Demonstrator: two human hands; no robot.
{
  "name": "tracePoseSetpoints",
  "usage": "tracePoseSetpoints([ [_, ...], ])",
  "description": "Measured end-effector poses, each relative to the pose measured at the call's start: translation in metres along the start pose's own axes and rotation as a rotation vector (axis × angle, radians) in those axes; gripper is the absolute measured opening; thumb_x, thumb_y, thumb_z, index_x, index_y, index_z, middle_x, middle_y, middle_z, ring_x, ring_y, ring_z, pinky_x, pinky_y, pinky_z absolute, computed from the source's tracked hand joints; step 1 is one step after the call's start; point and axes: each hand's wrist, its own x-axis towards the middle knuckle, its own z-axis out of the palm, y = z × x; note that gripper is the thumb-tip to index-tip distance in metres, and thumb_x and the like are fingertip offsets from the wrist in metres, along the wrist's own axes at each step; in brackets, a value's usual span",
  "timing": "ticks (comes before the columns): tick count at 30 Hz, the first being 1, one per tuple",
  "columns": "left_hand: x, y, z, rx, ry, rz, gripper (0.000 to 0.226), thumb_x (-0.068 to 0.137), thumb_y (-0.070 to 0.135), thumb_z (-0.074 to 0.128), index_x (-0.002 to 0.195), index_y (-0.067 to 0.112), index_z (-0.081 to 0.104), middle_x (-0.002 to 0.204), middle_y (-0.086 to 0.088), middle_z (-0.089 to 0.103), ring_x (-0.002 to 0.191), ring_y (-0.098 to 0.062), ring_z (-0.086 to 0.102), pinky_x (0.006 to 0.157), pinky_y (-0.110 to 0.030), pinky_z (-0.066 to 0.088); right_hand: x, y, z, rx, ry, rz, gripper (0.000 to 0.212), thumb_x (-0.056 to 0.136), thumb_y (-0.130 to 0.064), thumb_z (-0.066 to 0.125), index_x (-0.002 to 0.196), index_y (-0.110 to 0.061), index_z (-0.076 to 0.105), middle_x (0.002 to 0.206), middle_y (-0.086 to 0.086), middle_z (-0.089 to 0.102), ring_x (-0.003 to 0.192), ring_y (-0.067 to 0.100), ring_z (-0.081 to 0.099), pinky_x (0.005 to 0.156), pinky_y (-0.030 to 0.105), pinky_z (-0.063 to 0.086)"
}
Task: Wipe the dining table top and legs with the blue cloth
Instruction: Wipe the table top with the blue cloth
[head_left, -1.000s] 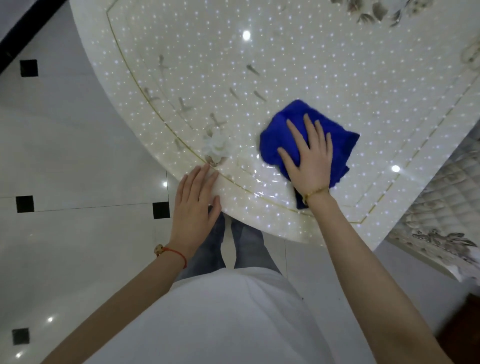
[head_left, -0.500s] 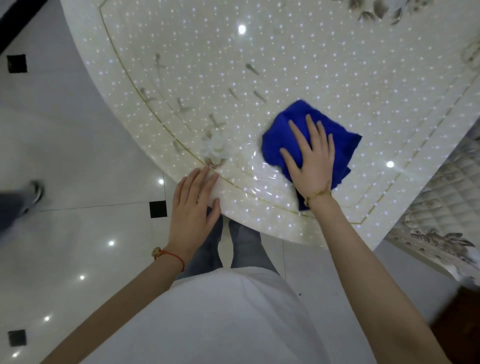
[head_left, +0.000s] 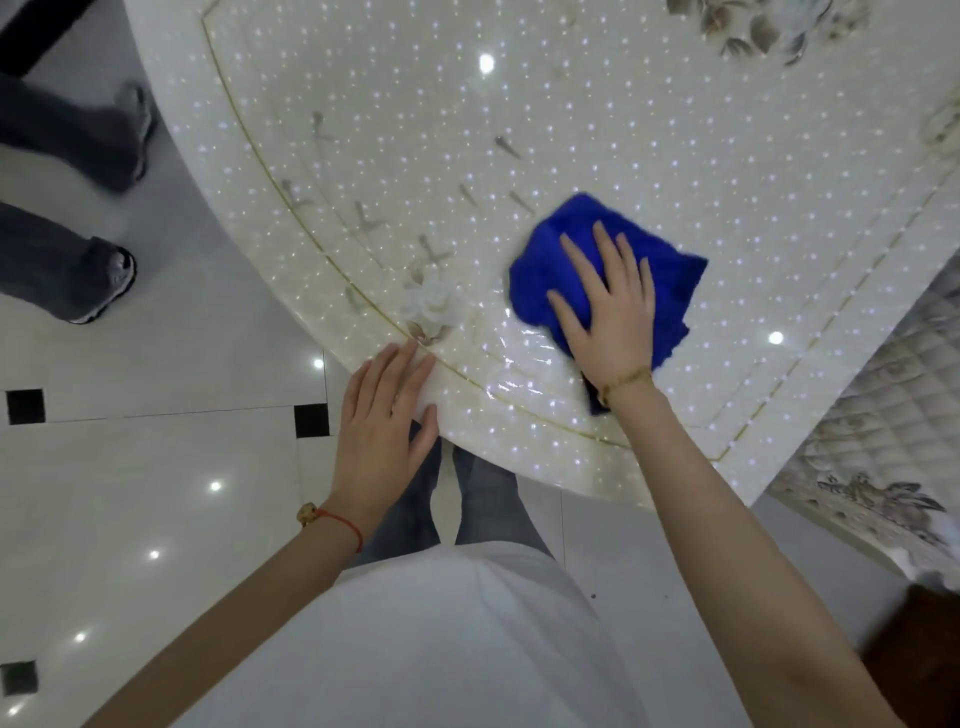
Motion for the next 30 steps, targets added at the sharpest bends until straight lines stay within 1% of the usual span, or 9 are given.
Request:
tracePoseSetpoints([
  [2,0.001,0.0,0.001,-0.003,-0.005,-0.006,0.052,0.095,0.023,0.054,0.144,0.013,0.042,0.152,-0.005,0.039,0.145,-0.021,0.029,0.117,-0.047,0.029,0.027,-0.023,0.007,-0.019,0.039,0.039,0.055,0.097,-0.052,0.038,0.148,-0.031,0.033,0.158,0.003,0.027,0.146,0.027,0.022,0.119,0.046,0.014],
  [5,0.001,-0.001,0.002,-0.014,-0.015,0.005,0.053,0.095,0.024,0.054,0.145,0.013,0.041,0.152,-0.006,0.039,0.145,-0.022,0.029,0.117,-0.048,0.03,0.004,-0.046,0.016,-0.046,-0.008,-0.124,0.055,0.098,-0.05,0.038,0.149,-0.03,0.031,0.159,0.003,0.024,0.147,0.026,0.02,0.12,0.046,0.014],
  [11,0.001,-0.004,0.002,-0.004,-0.037,0.003,0.053,0.095,0.027,0.055,0.144,0.013,0.042,0.152,-0.006,0.04,0.145,-0.022,0.03,0.116,-0.048,0.032,-0.066,0.003,0.001,-0.089,-0.168,-0.459,0.055,0.099,-0.049,0.04,0.15,-0.029,0.031,0.159,0.003,0.023,0.147,0.025,0.019,0.119,0.049,0.016],
  [14,0.001,-0.003,0.002,-0.006,-0.018,0.004,0.052,0.095,0.025,0.055,0.144,0.013,0.043,0.151,-0.006,0.04,0.145,-0.022,0.031,0.116,-0.048,0.032,-0.02,0.023,-0.005,-0.028,-0.097,-0.288,0.053,0.098,-0.047,0.042,0.148,-0.031,0.033,0.158,0.002,0.026,0.146,0.025,0.022,0.118,0.049,0.017],
  [18,0.001,-0.001,0.002,-0.004,-0.015,-0.002,0.052,0.095,0.025,0.055,0.144,0.013,0.043,0.151,-0.006,0.041,0.145,-0.022,0.031,0.115,-0.048,0.032,0.036,-0.013,0.004,-0.018,0.032,0.003,0.055,0.098,-0.052,0.037,0.148,-0.031,0.032,0.158,0.003,0.026,0.146,0.026,0.022,0.12,0.044,0.014],
  [21,0.001,-0.002,0.002,-0.014,-0.025,0.005,0.053,0.094,0.025,0.056,0.143,0.012,0.043,0.151,-0.006,0.041,0.145,-0.022,0.031,0.115,-0.049,0.033,0.002,-0.035,0.012,-0.053,-0.029,-0.173,0.056,0.098,-0.05,0.039,0.149,-0.03,0.031,0.159,0.003,0.023,0.147,0.025,0.018,0.12,0.045,0.012],
  [25,0.002,-0.004,0.002,-0.02,-0.026,0.008,0.052,0.094,0.025,0.057,0.143,0.011,0.044,0.15,-0.007,0.042,0.144,-0.023,0.032,0.114,-0.05,0.034,-0.058,-0.008,0.003,-0.081,-0.165,-0.441,0.056,0.099,-0.05,0.039,0.15,-0.03,0.029,0.159,0.002,0.021,0.148,0.024,0.017,0.12,0.047,0.013],
  [27,0.002,-0.003,0.002,-0.018,-0.007,0.01,0.051,0.094,0.024,0.056,0.142,0.011,0.046,0.15,-0.007,0.043,0.143,-0.023,0.033,0.114,-0.049,0.034,-0.046,0.013,-0.004,-0.044,-0.15,-0.374,0.055,0.098,-0.049,0.041,0.149,-0.031,0.032,0.159,0.001,0.024,0.147,0.024,0.019,0.12,0.047,0.014],
  [30,0.002,-0.001,0.002,-0.013,0.008,0.011,0.05,0.094,0.023,0.056,0.142,0.012,0.046,0.15,-0.006,0.042,0.143,-0.023,0.033,0.114,-0.048,0.034,0.008,0.017,-0.007,-0.004,-0.038,-0.112,0.054,0.098,-0.051,0.04,0.148,-0.032,0.033,0.158,0.002,0.026,0.146,0.025,0.022,0.12,0.043,0.013],
])
